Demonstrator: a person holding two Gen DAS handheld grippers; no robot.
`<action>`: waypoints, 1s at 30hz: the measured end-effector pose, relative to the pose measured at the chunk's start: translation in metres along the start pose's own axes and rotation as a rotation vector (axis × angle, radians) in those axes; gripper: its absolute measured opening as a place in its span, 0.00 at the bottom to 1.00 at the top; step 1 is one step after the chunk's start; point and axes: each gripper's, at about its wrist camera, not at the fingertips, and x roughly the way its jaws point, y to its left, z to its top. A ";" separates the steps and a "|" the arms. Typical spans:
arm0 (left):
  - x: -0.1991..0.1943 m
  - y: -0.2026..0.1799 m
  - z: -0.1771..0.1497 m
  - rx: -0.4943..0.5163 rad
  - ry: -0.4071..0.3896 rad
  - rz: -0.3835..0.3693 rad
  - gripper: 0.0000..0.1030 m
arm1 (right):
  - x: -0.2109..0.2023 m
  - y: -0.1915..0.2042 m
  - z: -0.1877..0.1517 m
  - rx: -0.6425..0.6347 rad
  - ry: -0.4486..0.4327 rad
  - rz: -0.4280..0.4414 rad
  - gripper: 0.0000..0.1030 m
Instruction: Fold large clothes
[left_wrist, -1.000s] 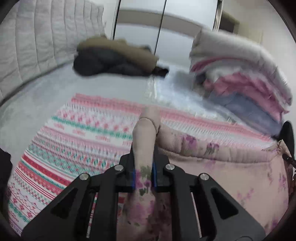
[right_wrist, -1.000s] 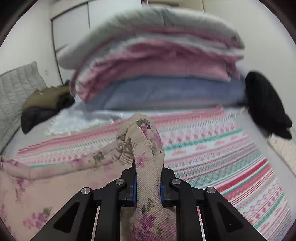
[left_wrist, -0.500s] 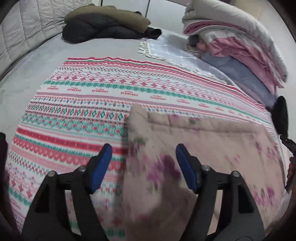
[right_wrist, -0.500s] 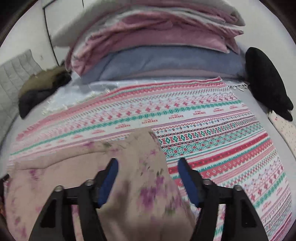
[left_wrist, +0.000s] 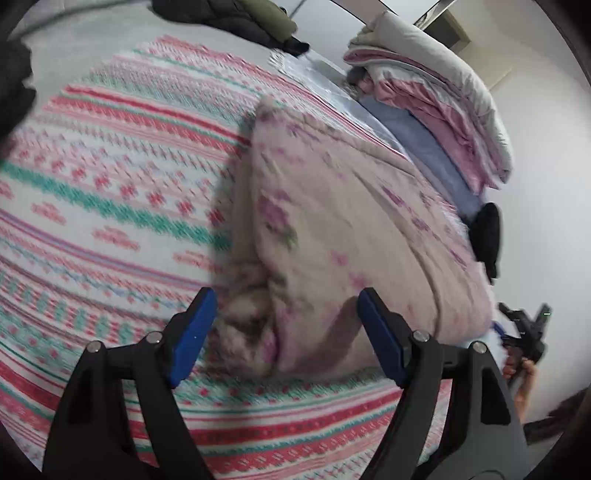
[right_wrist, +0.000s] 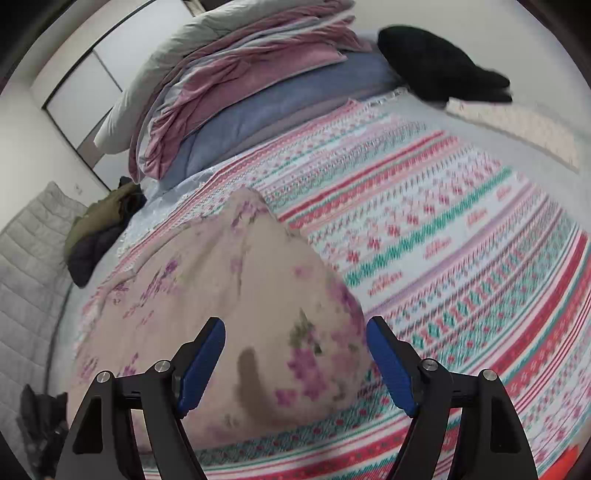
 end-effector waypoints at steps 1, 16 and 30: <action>0.005 0.002 -0.004 -0.023 0.014 -0.058 0.77 | 0.003 -0.005 -0.002 0.023 0.012 0.017 0.78; 0.009 -0.018 -0.010 0.155 -0.124 0.382 0.00 | 0.024 -0.003 -0.014 0.035 -0.031 0.004 0.32; -0.012 0.005 0.028 -0.027 -0.082 0.086 0.79 | -0.012 -0.030 0.017 0.027 -0.022 0.176 0.78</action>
